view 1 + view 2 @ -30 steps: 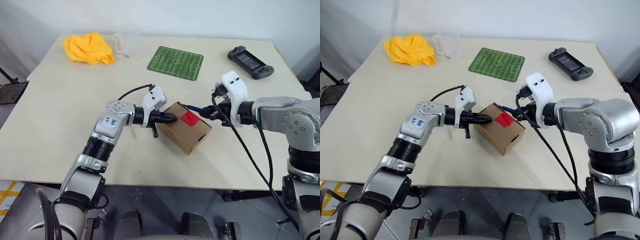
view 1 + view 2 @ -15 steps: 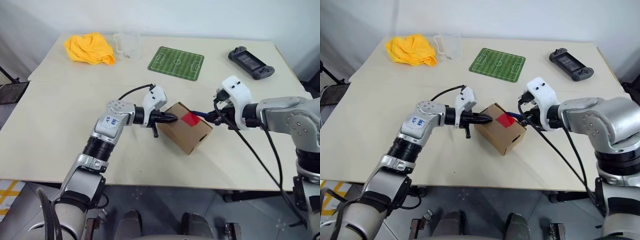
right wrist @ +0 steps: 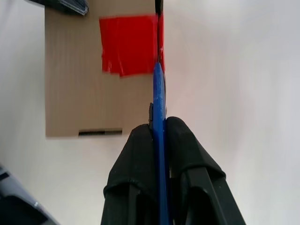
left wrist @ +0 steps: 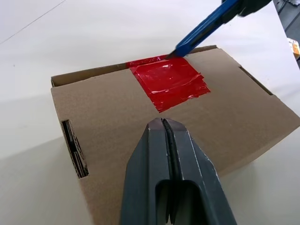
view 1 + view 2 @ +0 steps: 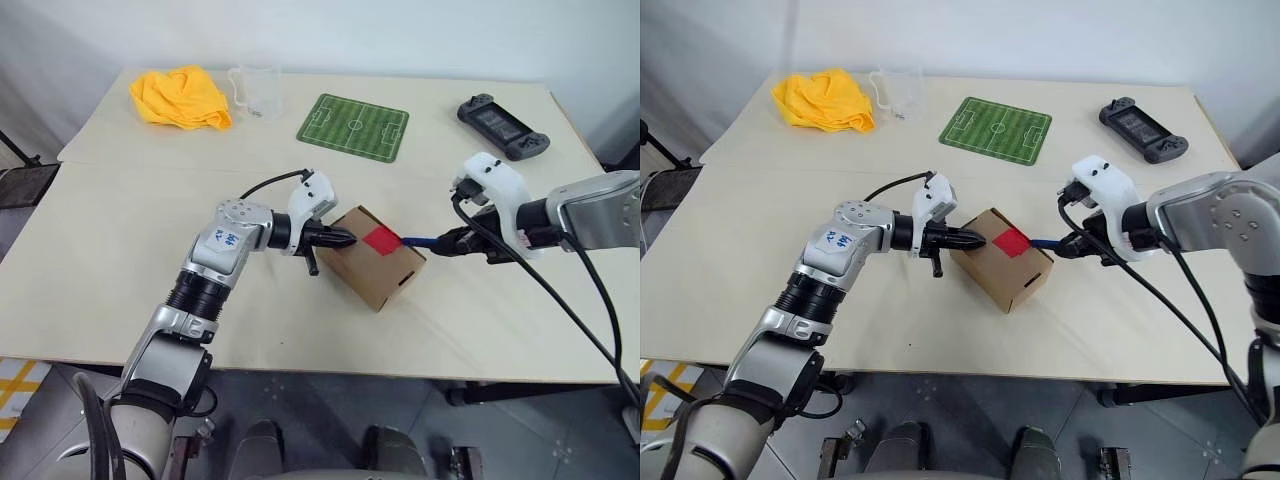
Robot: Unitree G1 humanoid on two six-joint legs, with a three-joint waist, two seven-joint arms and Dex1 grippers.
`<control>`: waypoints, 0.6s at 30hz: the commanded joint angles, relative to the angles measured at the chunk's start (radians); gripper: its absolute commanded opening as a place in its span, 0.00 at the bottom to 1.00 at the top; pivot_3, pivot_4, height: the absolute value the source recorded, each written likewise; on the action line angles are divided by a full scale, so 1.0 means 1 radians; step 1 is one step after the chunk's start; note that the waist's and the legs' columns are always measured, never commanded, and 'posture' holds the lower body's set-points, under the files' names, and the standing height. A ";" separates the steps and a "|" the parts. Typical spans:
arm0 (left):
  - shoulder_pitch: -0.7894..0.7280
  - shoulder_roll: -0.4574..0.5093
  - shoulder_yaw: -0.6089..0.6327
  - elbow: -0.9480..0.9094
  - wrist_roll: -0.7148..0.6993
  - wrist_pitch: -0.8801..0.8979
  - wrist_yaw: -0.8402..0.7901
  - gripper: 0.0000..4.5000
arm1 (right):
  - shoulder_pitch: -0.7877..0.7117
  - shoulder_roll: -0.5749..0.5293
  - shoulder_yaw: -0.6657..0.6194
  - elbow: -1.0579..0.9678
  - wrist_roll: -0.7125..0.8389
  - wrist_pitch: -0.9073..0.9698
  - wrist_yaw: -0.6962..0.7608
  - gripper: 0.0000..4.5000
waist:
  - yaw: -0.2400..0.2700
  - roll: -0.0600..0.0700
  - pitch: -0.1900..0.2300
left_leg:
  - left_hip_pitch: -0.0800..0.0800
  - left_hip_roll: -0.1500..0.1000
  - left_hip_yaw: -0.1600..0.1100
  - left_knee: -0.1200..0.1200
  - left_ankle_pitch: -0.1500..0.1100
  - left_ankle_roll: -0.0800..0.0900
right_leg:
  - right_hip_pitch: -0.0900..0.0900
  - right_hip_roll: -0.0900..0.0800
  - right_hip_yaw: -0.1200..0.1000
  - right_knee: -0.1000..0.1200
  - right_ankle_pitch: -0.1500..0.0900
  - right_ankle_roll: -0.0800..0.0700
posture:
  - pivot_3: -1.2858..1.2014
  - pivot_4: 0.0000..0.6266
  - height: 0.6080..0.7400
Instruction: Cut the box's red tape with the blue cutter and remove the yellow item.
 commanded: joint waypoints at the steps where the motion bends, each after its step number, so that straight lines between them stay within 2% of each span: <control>1: 0.023 -0.009 -0.036 -0.006 0.014 0.020 -0.005 0.00 | 0.023 -0.084 0.008 -0.027 0.159 0.031 -0.035 0.02 | 0.000 0.000 0.000 | 0.000 0.000 0.000 0.000 0.000 0.000 | 0.000 0.000 0.000 0.000 0.000 0.000 | 0.52 0.24 1.00; 5: 0.025 -0.011 -0.027 -0.014 0.007 0.010 -0.006 0.00 | 0.050 -0.153 -0.072 -0.035 0.272 0.031 -0.092 0.02 | 0.000 0.000 0.000 | 0.000 0.000 0.000 0.000 0.000 0.000 | 0.000 0.000 0.000 0.000 0.000 0.000 | 0.52 0.24 1.00; 9: 0.025 -0.005 -0.009 -0.016 -0.005 -0.033 -0.025 0.00 | 0.118 -0.177 -0.247 -0.062 0.356 0.029 -0.117 0.02 | 0.001 0.000 0.000 | -0.001 0.000 0.000 0.000 0.000 0.000 | 0.000 0.000 0.000 -0.001 0.000 0.000 | 0.52 0.24 1.00; 11: 0.021 0.001 -0.003 -0.015 -0.009 -0.051 -0.038 0.00 | 0.217 -0.191 -0.357 -0.096 0.316 -0.007 -0.109 0.02 | 0.001 0.000 0.000 | -0.001 0.000 0.000 0.000 0.000 0.000 | -0.001 0.000 0.000 -0.001 0.000 0.000 | 0.52 0.24 1.00; 13: 0.017 0.006 0.002 -0.011 -0.013 -0.082 -0.055 0.00 | 0.357 -0.181 -0.488 -0.143 0.235 -0.112 -0.039 0.02 | 0.005 0.000 0.000 | -0.001 0.000 0.000 0.000 0.000 0.000 | 0.000 0.000 0.000 -0.002 0.000 0.000 | 0.52 0.24 1.00; 16: 0.014 0.013 0.011 -0.010 -0.021 -0.110 -0.079 0.00 | 0.541 -0.083 -0.679 -0.156 0.142 -0.304 0.065 0.02 | 0.009 0.000 0.000 | -0.002 0.000 0.001 0.000 0.000 0.000 | -0.001 0.000 0.000 -0.002 0.000 0.000 | 0.52 0.24 1.00; 18: 0.014 0.018 0.020 -0.016 -0.034 -0.129 -0.102 0.00 | 0.659 -0.019 -0.744 -0.133 0.056 -0.425 0.124 0.02 | 0.011 0.000 0.000 | -0.001 0.000 0.002 0.001 0.000 0.000 | -0.001 0.000 0.001 -0.001 0.000 0.000 | 0.52 0.24 1.00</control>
